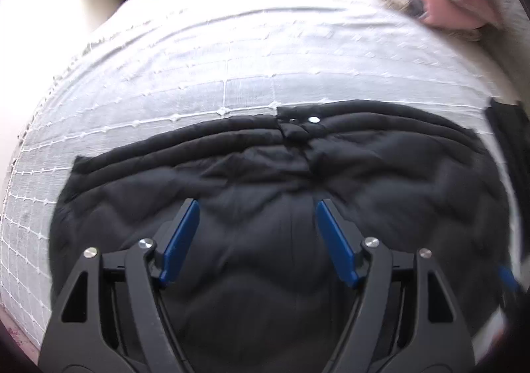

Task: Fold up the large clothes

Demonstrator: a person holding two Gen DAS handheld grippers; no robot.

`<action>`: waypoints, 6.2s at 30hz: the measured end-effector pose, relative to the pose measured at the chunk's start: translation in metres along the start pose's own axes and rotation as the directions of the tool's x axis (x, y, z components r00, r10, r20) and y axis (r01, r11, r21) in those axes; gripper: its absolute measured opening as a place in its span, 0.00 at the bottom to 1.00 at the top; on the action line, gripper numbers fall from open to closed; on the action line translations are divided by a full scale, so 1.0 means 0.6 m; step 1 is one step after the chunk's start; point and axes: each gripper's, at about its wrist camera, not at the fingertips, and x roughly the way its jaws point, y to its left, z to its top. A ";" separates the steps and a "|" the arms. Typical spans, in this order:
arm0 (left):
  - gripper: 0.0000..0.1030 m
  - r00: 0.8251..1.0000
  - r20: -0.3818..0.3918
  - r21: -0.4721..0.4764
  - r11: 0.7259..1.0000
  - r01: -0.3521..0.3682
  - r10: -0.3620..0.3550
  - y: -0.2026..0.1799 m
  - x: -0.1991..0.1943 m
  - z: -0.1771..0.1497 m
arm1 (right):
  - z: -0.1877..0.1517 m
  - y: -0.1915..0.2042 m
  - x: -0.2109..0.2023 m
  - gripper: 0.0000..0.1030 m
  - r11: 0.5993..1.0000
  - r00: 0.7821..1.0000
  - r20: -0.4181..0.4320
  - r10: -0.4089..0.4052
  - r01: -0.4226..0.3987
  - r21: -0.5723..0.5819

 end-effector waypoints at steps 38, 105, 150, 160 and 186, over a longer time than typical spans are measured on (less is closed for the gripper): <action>0.76 0.999 -0.038 0.128 0.991 0.031 -0.026 -0.030 -0.008 -0.238 | -0.022 0.016 0.009 0.89 0.992 0.993 0.042 -0.108 0.111 -0.060; 0.76 0.988 0.129 0.153 0.986 0.064 -0.084 -0.013 -0.065 -0.203 | -0.069 -0.028 -0.090 0.12 0.986 0.937 0.343 0.058 -0.108 0.129; 0.71 0.968 0.108 0.524 0.840 0.138 -0.226 -0.086 -0.132 -0.255 | -0.069 0.003 -0.167 0.12 0.996 0.861 0.501 0.080 -0.093 0.000; 0.71 0.950 0.038 0.484 0.838 0.253 -0.309 -0.074 -0.143 -0.278 | -0.075 0.007 -0.168 0.12 0.998 0.860 0.507 0.051 -0.058 -0.002; 0.22 0.975 0.025 -0.226 0.949 0.221 -0.222 0.329 -0.044 -0.276 | -0.085 0.040 -0.206 0.12 0.997 0.809 0.585 -0.056 0.082 -0.017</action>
